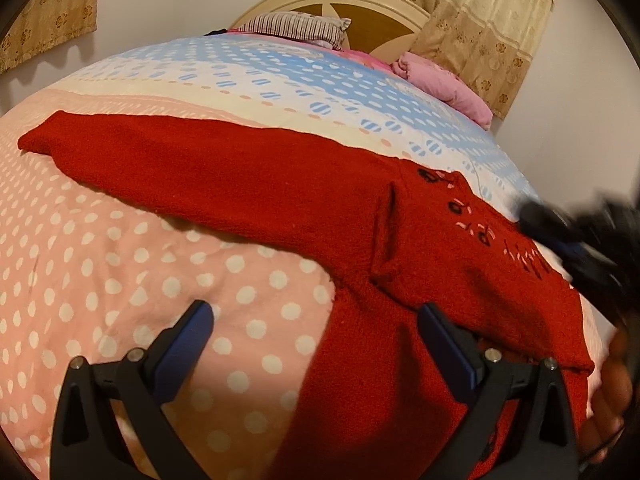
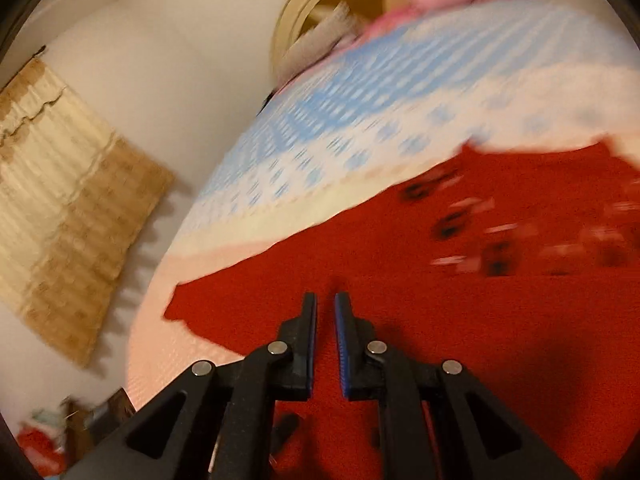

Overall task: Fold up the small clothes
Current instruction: 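Carry the held sleeve across the sweater body with the right tool, release, then grasp the other sleeve cuff with the left tool and lift it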

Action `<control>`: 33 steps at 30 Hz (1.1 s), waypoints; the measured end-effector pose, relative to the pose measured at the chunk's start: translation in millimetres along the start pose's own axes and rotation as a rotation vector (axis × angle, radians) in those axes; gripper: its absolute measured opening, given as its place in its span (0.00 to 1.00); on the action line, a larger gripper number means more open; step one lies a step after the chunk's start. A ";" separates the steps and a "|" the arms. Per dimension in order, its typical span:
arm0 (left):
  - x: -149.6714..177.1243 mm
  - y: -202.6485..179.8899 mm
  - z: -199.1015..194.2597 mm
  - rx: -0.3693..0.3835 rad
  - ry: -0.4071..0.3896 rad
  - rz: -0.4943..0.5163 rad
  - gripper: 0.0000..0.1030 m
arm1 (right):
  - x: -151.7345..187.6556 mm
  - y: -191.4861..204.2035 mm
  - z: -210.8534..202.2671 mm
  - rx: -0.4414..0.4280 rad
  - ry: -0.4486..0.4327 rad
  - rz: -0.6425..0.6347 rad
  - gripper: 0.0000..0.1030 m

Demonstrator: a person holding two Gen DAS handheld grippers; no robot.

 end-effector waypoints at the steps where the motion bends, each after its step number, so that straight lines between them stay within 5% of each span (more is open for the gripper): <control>1: 0.0 0.2 0.0 0.000 0.000 0.000 1.00 | 2.4 -8.6 -12.6 0.059 -0.028 -0.006 0.09; 5: 0.0 -0.2 0.5 -0.004 0.003 0.002 1.00 | 32.4 -59.3 -67.6 0.426 -0.145 -0.057 0.09; 9: -0.2 -1.5 4.2 -0.021 0.017 0.012 1.00 | 56.0 -117.7 -94.8 0.575 -0.144 0.022 0.09; 12: 0.3 -1.7 5.1 -0.026 0.027 0.016 1.00 | 71.7 -152.0 -88.3 0.590 -0.092 0.088 0.09; 15: 1.2 -2.7 7.1 -0.036 0.050 0.032 1.00 | 77.6 -163.6 -84.0 0.546 -0.132 0.111 0.09; 21: 0.2 -6.1 4.4 -0.055 0.193 0.170 1.00 | 81.7 -165.8 -83.8 0.511 -0.140 0.141 0.09; 28: -76.6 99.8 -77.2 -0.234 -0.113 -0.047 1.00 | 81.7 -174.8 -82.1 0.434 -0.150 0.200 0.09; 33: -115.2 189.4 -96.3 -0.489 -0.221 -0.123 0.98 | 81.9 -175.8 -82.8 0.424 -0.153 0.206 0.09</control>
Point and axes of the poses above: each gripper's, at about its wrist camera, not at the fingertips, and z roughly the way its jaws point, y to its left, x to its underside, the point moved 4 cm from there along z, roughly the way its jaws point, and after that the axes turned 14 degrees about x, right-handed, at the moved point
